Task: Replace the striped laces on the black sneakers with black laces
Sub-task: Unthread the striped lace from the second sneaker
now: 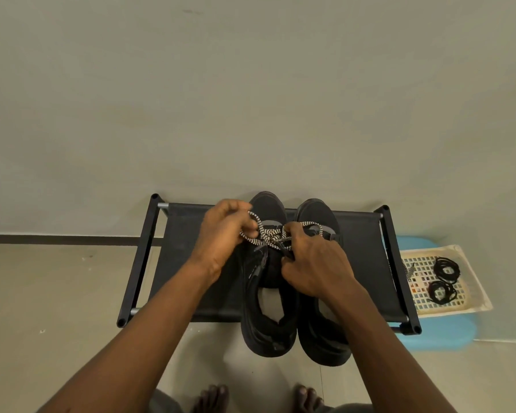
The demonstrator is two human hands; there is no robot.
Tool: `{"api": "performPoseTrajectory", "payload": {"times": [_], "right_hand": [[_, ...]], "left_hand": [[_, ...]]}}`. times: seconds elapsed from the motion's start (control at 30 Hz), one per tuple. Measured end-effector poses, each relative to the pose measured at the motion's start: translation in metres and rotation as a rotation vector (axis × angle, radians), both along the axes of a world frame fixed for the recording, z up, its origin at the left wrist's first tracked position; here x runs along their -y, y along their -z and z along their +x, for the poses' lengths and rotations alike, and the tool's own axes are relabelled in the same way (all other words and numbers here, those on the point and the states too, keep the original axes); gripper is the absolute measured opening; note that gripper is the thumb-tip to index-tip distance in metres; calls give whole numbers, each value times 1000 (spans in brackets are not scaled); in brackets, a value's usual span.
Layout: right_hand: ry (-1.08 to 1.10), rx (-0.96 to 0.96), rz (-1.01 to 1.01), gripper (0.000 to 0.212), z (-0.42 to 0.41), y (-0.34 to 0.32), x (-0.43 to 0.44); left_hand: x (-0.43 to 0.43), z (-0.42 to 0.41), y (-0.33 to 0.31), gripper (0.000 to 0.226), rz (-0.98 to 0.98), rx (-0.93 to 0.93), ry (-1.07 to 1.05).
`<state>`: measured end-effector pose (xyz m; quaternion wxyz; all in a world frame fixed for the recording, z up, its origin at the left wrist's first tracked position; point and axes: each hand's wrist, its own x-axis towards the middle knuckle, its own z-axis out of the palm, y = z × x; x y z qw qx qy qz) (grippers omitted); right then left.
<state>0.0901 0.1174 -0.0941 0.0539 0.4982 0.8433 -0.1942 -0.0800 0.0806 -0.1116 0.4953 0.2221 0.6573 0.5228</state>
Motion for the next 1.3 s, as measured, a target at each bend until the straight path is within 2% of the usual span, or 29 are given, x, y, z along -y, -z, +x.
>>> {"api": "performPoseTrajectory", "payload": {"times": [0.1, 0.17, 0.23, 0.37, 0.5, 0.63, 0.73, 0.97, 1.17, 1.3], "right_hand": [[1, -8, -7, 51, 0, 0, 0], [2, -1, -17, 51, 0, -1, 0], [9, 2, -25, 53, 0, -2, 0], [19, -15, -13, 52, 0, 1, 1], [19, -13, -10, 55, 1, 3, 0], [-7, 24, 7, 64, 0, 2, 2], [-28, 51, 5, 68, -1, 1, 1], [-57, 100, -4, 70, -1, 1, 1], [-54, 96, -31, 68, 0, -1, -1], [-37, 88, -53, 65, 2, -1, -3]], "left_hand": [[4, 1, 6, 15, 13, -409, 338], [7, 4, 8, 25, -57, -775, 526], [9, 9, 3, 29, -74, -1017, 587], [11, 21, 0, 23, -57, -1213, 538], [13, 30, 8, 19, -29, -1276, 506], [12, 28, 14, 11, 5, -1154, 508], [8, 18, 17, 14, -58, -1011, 461], [6, 10, 10, 19, -134, -175, 76], [-1, 8, 2, 31, -121, 290, -217], [-3, -2, -2, 25, -62, 460, -371]]}}
